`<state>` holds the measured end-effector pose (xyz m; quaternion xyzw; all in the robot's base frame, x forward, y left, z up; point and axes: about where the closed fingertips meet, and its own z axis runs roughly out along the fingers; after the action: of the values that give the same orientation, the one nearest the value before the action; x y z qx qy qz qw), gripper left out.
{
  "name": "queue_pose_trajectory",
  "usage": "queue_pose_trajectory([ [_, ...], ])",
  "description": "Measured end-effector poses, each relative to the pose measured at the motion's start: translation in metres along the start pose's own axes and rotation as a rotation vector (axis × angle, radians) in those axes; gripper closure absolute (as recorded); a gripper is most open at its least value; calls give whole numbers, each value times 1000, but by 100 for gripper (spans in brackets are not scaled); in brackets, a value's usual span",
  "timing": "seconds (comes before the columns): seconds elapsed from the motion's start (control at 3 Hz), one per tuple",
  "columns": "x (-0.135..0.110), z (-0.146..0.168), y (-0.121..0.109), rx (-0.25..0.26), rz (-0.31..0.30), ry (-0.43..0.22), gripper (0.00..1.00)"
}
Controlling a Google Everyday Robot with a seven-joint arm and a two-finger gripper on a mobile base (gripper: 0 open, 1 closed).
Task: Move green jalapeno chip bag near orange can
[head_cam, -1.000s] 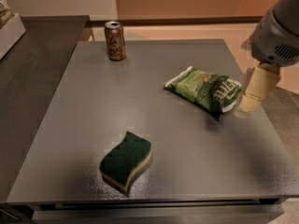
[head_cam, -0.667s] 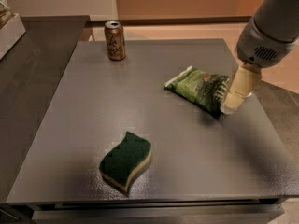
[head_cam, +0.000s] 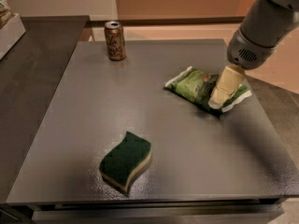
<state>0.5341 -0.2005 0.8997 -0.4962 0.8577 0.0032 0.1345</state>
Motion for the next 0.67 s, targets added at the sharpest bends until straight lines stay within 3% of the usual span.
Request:
queue_pose_trajectory([
  [0.67, -8, 38, -17, -73, 72, -6, 0],
])
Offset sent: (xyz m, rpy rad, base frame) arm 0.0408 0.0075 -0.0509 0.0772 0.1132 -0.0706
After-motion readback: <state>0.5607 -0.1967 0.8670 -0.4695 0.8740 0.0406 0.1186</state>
